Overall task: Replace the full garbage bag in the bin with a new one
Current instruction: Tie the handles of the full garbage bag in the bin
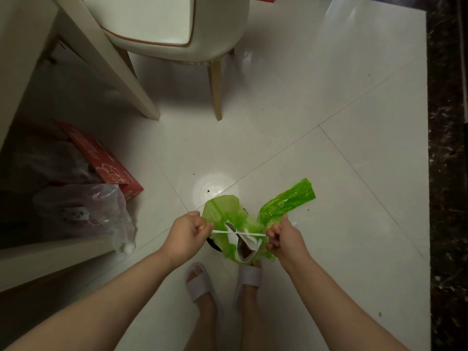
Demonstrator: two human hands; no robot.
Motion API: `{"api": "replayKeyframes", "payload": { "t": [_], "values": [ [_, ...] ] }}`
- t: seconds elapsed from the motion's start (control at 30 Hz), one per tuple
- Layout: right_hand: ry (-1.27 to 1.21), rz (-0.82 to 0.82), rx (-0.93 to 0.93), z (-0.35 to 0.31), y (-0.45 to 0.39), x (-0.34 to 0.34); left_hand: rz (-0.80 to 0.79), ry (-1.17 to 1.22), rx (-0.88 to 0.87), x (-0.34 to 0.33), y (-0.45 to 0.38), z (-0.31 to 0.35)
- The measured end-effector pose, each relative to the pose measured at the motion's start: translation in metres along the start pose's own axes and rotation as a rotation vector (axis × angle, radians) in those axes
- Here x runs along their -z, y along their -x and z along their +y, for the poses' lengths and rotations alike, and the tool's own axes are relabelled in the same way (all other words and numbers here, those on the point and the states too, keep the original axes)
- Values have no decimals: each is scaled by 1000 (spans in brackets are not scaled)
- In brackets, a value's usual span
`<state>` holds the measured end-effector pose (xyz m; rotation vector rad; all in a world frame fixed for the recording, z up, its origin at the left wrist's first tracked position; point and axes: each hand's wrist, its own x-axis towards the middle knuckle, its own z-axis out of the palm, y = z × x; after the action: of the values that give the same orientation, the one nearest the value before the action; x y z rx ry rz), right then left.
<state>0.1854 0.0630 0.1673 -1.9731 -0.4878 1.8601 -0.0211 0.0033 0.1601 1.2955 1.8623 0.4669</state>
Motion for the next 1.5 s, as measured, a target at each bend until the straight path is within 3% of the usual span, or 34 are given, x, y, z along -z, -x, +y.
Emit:
{"api": "replayKeyframes", "payload": {
  "t": [0.13,0.3,0.6,0.77,0.97,1.07,1.23,1.5],
  "values": [
    [43,-28,88,-4,8,-11,32,-16,-13,4,-3,4],
    [553,-88,485,-1,28,-26,-54,61,29,-2,9,19],
    [700,35,746,-14,35,-33,5,145,311,23,21,26],
    [672,58,654,-21,43,-40,99,162,377,38,22,16],
    [452,-58,459,-27,43,-48,114,590,584,43,21,8],
    [375,-89,416,-27,41,-50,152,631,574,43,20,11],
    [366,2,411,-24,34,-55,140,597,500,39,16,22],
    [366,1,445,-24,31,-58,35,980,531,28,15,48]
  ]
}}
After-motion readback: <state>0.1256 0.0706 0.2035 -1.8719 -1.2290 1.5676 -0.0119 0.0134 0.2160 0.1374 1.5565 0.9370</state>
